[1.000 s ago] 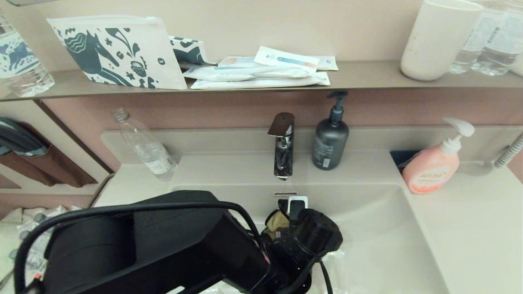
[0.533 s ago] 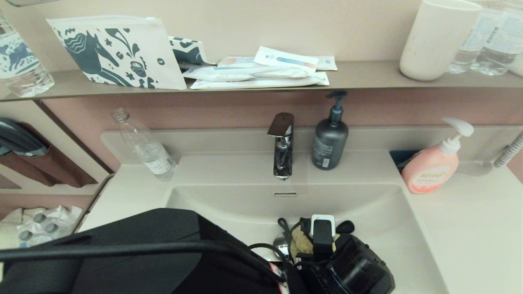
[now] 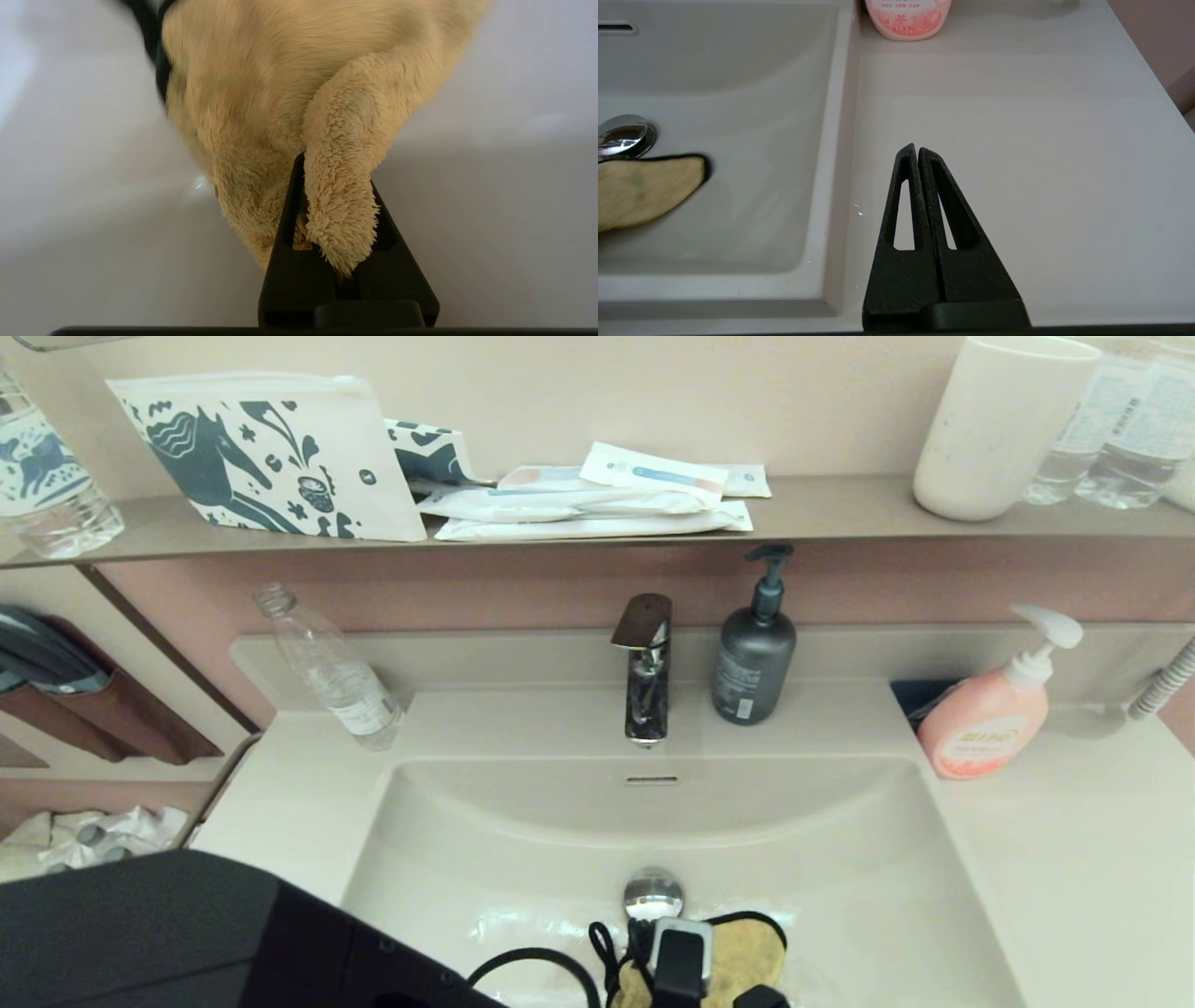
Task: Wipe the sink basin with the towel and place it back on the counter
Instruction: Wipe the sink
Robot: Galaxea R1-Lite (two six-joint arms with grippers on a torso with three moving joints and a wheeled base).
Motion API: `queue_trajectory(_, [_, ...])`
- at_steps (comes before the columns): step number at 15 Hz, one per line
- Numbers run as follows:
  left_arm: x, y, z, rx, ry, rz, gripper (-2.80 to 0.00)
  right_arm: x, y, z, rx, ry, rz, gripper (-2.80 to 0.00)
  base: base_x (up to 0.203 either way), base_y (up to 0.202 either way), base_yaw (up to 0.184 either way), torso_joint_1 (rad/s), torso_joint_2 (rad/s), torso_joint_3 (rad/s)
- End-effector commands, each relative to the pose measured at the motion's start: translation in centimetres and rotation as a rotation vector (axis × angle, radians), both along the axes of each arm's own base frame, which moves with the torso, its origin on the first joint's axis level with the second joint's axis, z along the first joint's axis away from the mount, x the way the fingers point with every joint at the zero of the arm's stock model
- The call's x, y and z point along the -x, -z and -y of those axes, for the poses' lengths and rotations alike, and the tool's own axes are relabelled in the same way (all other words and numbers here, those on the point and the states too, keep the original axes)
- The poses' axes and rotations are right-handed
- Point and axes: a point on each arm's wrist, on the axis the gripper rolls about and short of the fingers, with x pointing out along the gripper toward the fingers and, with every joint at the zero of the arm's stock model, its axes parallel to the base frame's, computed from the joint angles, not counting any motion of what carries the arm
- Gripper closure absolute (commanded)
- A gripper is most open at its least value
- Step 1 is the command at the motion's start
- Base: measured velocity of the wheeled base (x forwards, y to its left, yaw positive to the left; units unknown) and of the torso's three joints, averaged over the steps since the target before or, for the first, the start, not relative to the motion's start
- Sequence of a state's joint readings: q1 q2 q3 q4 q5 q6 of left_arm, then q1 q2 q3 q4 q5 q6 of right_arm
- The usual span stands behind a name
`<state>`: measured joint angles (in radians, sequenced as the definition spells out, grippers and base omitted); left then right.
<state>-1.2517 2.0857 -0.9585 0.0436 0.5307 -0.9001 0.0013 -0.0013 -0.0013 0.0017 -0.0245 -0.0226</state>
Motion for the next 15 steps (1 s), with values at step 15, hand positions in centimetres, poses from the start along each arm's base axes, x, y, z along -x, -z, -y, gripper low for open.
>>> queue_trajectory(15, [-6.0,0.6,-2.3,-0.009,-0.051,0.117,0.00,0.0,0.0,0.0,0.000,0.000,-0.002,0.00,0.000,0.000,0.000,0.000,0.00,0.000])
